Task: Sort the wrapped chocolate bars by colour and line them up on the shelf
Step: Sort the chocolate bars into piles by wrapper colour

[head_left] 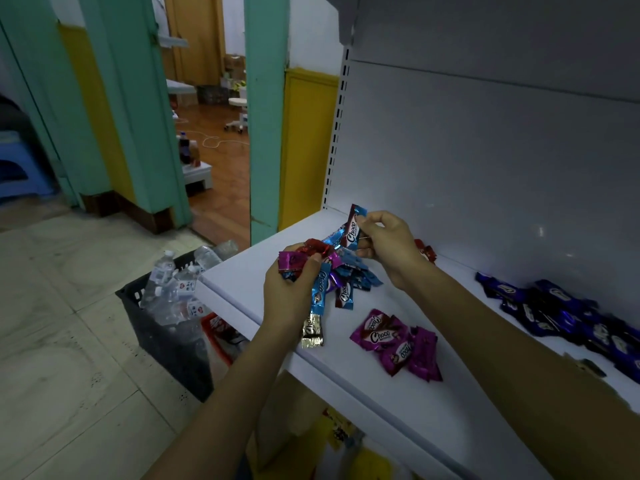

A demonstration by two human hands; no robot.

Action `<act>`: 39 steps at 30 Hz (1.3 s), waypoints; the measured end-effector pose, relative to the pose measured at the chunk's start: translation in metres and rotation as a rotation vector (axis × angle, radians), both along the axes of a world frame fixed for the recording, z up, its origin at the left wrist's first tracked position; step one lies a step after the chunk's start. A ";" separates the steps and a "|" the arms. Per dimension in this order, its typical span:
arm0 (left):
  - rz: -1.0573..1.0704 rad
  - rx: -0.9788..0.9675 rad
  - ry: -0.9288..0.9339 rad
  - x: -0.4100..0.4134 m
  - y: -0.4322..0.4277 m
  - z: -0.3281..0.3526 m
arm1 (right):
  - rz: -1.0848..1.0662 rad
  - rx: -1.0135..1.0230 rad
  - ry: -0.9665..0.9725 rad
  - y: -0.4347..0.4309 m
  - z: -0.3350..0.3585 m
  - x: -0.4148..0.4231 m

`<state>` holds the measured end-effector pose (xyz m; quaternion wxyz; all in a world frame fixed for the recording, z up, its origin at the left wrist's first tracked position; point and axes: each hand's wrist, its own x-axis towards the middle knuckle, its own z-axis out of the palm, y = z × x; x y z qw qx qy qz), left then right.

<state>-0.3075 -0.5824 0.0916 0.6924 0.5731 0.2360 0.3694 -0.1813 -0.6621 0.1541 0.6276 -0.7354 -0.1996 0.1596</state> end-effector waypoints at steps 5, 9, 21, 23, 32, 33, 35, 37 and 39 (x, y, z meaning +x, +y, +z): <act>0.006 0.001 -0.007 0.000 -0.001 -0.001 | -0.068 0.006 0.008 -0.004 -0.004 0.008; 0.009 -0.002 -0.014 0.000 -0.001 0.000 | -0.040 -0.197 -0.063 -0.004 -0.006 0.013; 0.003 -0.026 -0.037 0.000 -0.001 -0.002 | 0.024 -0.286 -0.124 0.007 -0.018 0.017; 0.001 -0.026 -0.034 0.000 -0.002 -0.001 | -0.010 -0.359 -0.242 0.015 -0.030 0.017; -0.005 -0.018 -0.078 -0.001 -0.001 -0.002 | 0.175 -0.047 -0.402 0.014 -0.009 -0.015; -0.012 -0.015 -0.081 -0.001 -0.001 -0.001 | 0.273 -0.050 -0.377 0.010 -0.006 -0.020; -0.021 0.005 -0.082 -0.002 -0.002 -0.001 | 0.380 -0.083 -0.352 0.005 -0.004 -0.025; -0.031 0.031 -0.086 -0.003 -0.001 0.000 | 0.346 -0.057 -0.308 0.003 -0.005 -0.025; -0.029 0.027 -0.087 -0.003 -0.001 -0.001 | 0.266 0.000 -0.211 0.002 -0.004 -0.023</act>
